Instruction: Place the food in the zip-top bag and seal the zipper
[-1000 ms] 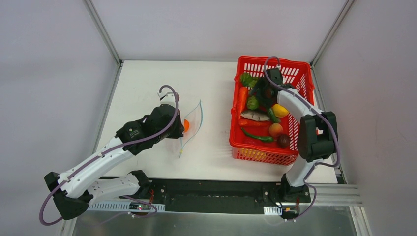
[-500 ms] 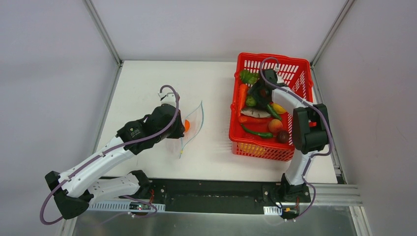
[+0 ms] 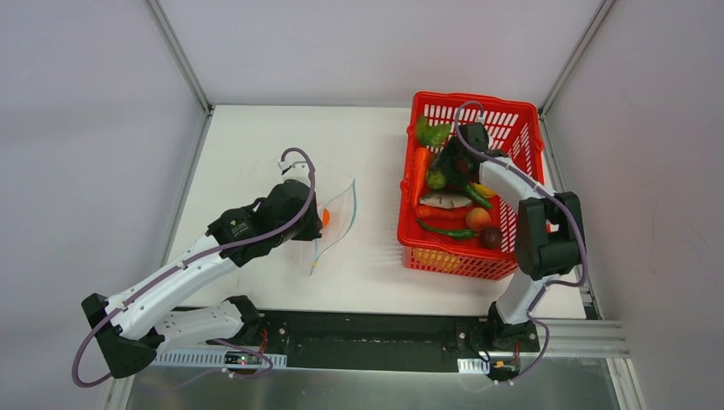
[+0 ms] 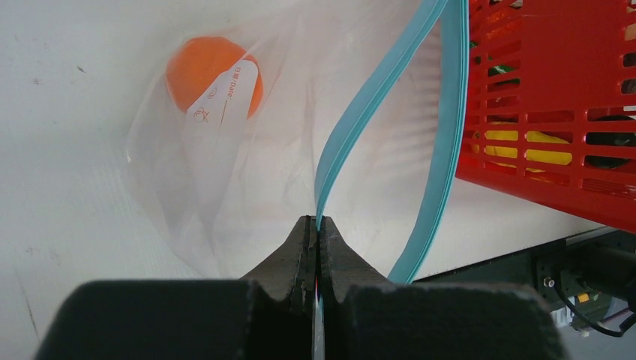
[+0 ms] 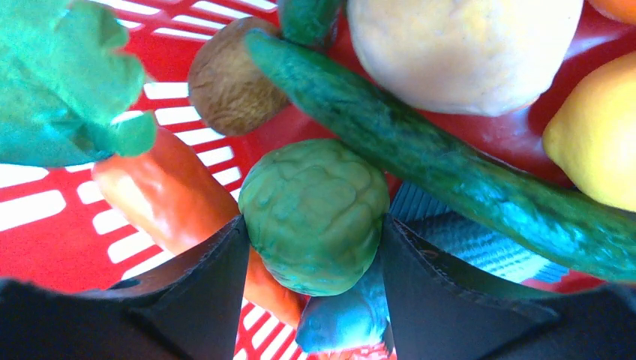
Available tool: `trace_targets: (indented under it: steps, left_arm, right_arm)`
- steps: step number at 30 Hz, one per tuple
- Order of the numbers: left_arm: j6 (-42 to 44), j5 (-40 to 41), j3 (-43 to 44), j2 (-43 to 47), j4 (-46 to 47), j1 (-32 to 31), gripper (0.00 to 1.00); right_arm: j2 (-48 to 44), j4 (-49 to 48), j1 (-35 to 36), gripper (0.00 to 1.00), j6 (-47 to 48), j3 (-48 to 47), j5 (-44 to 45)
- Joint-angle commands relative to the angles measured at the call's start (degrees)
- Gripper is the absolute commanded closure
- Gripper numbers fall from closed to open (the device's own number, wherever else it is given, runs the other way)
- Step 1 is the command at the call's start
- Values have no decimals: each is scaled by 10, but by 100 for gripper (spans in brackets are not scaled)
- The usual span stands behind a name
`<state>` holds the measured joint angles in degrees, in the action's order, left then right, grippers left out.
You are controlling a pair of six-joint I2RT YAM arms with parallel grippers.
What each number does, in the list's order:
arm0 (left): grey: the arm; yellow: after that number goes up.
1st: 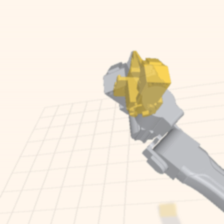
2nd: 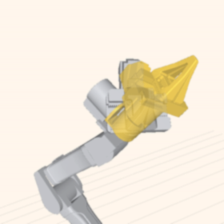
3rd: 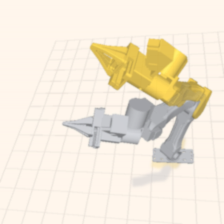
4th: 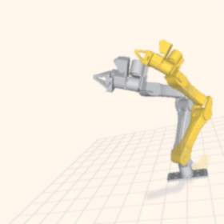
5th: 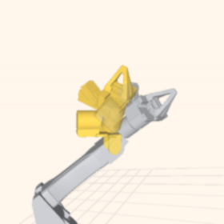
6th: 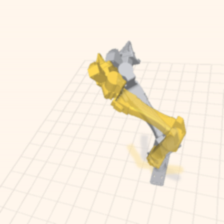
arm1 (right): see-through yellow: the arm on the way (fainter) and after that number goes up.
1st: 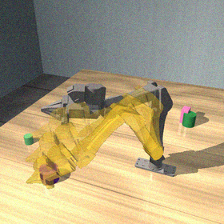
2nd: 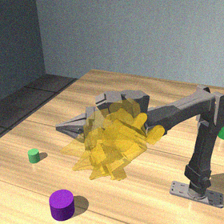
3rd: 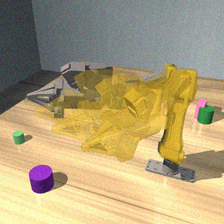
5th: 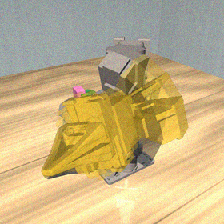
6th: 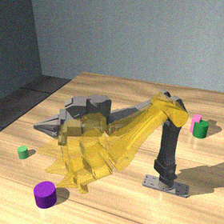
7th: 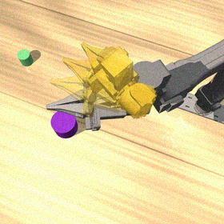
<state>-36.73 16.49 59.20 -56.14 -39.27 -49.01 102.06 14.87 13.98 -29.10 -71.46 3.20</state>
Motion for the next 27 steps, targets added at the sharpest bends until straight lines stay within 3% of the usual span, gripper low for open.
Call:
trace_targets:
  steps: [1, 10, 21, 27]
  left_arm:
    - [-3, 4, 19, -3, 5, 6, 100]
    - [-4, -12, 16, 0, 6, 6, 100]
    - [-12, -26, 5, 1, 18, 6, 100]
    - [-8, -25, 11, -4, 17, 6, 100]
  right_arm:
    - [-82, -18, 1, 61, 23, 10, -52]
    - [-183, -27, -2, 62, 23, 66, -65]
    - [-255, 30, -8, 61, 35, 100, 99]
    - [-339, 26, -14, 61, 25, 110, 12]
